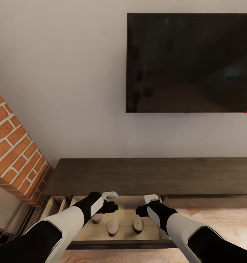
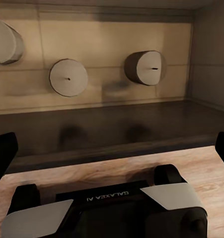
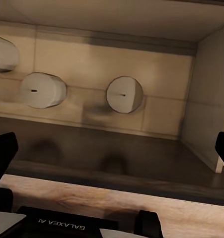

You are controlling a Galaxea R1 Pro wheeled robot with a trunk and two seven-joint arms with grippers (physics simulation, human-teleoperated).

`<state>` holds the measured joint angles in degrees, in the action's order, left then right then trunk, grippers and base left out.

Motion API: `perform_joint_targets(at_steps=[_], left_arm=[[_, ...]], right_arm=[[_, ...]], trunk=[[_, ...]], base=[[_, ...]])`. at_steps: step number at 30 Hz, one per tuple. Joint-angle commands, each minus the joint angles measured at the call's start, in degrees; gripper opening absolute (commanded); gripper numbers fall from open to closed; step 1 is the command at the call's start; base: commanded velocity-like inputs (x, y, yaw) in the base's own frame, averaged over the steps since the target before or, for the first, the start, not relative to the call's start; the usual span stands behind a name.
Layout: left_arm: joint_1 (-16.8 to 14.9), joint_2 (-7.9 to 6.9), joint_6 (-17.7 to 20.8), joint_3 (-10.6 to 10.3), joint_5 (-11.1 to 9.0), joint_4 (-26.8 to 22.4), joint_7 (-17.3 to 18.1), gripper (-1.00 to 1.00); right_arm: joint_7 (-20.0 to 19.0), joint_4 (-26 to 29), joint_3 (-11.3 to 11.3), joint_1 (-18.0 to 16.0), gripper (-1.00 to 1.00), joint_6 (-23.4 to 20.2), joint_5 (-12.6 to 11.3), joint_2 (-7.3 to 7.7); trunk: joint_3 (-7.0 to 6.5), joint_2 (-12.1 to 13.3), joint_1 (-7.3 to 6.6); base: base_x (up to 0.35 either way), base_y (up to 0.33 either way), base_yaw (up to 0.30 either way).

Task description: Place each of the two pumpkins and all three candles from the living room inside a cabinet in the living room (use any cabinet), then make sure every cabinet is closed, and position the cauldron so it is next to a table in the living room.

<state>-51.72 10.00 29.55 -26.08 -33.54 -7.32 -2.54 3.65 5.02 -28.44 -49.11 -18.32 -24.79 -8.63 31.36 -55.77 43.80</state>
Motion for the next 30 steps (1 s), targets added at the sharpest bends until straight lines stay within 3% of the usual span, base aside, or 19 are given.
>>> perform_joint_targets(at_steps=[1, 10, 30], left_arm=[[0.0, 0.0, 0.2, -0.3, -0.5, -0.1, -0.3, 1.0], [0.0, 0.0, 0.2, -0.3, -0.5, -0.1, -0.3, 1.0], [0.0, 0.0, 0.0, -0.2, -0.5, -0.1, -0.3, 1.0]], right_arm=[[0.3, 0.1, -0.4, 0.0, 1.0, -0.3, -0.6, 0.01], [0.4, 0.1, -0.4, 0.0, 1.0, -0.3, -0.6, 0.01], [0.3, 0.1, -0.6, 0.0, 1.0, -0.3, -0.6, -0.02]], trunk=[[0.05, 0.0, -0.01], [0.04, 0.0, -0.01], [-1.42, 0.0, -0.01]], base=[[-0.181, 0.0, 0.001], [-0.272, 0.046, 0.0], [-0.234, 0.245, 0.013]])
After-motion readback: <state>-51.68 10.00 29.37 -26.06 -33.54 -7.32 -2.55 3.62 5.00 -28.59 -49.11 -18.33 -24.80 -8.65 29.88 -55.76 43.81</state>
